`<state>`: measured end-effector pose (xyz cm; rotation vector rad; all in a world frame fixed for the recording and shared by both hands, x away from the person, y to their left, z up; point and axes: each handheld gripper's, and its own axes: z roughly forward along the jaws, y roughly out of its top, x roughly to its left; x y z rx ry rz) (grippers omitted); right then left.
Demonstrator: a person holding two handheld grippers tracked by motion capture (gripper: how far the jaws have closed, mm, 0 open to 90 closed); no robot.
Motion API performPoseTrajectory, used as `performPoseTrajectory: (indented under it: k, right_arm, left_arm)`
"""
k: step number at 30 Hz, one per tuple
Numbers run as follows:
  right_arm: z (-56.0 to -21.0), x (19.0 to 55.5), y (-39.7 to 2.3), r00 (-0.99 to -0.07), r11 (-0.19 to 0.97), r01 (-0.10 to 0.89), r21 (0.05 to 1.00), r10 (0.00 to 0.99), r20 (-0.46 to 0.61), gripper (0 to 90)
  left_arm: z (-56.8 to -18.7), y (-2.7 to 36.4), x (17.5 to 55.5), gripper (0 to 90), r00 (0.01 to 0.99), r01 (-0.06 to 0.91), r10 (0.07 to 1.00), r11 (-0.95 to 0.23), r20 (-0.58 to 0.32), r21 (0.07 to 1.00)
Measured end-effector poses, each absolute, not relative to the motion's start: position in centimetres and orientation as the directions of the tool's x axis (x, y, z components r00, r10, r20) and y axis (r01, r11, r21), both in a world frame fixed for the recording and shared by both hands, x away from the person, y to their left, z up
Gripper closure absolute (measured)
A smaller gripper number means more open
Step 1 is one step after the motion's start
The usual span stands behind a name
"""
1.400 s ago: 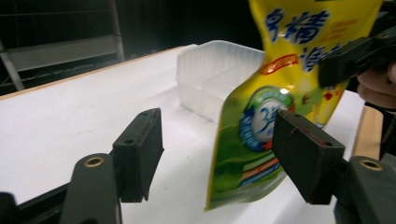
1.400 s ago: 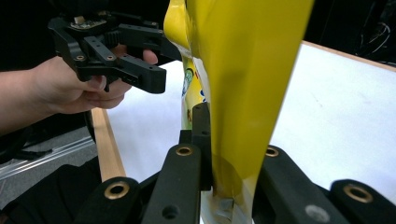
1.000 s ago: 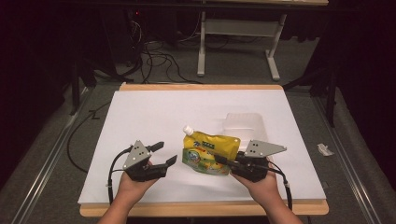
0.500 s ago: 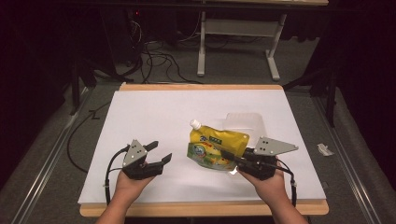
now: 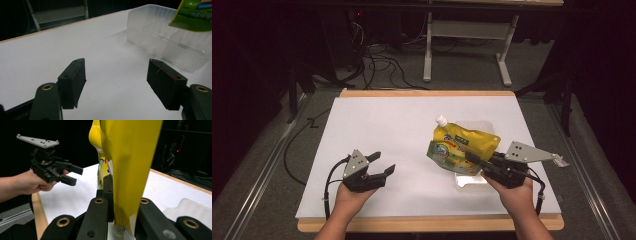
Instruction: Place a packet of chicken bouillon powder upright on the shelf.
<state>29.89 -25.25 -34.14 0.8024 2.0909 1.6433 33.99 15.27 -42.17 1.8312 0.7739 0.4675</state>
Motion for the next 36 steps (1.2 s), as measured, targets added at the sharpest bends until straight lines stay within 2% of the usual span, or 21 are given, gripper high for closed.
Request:
performPoseTrajectory:
  k: [20,36]
  right_arm:
    - [-33.5,29.6,-30.5,-0.666,0.107,0.206,0.973,0.744,0.06,87.1]
    - [-34.5,29.8,-31.8,-0.653,0.1,0.256,0.962,0.751,0.096,87.2]
  left_arm:
    - [-42.1,15.4,34.0,32.0,0.719,0.296,0.693,-0.235,-0.054,0.926]
    - [-42.2,15.6,34.1,31.8,0.715,0.3,0.697,-0.233,-0.057,0.925]
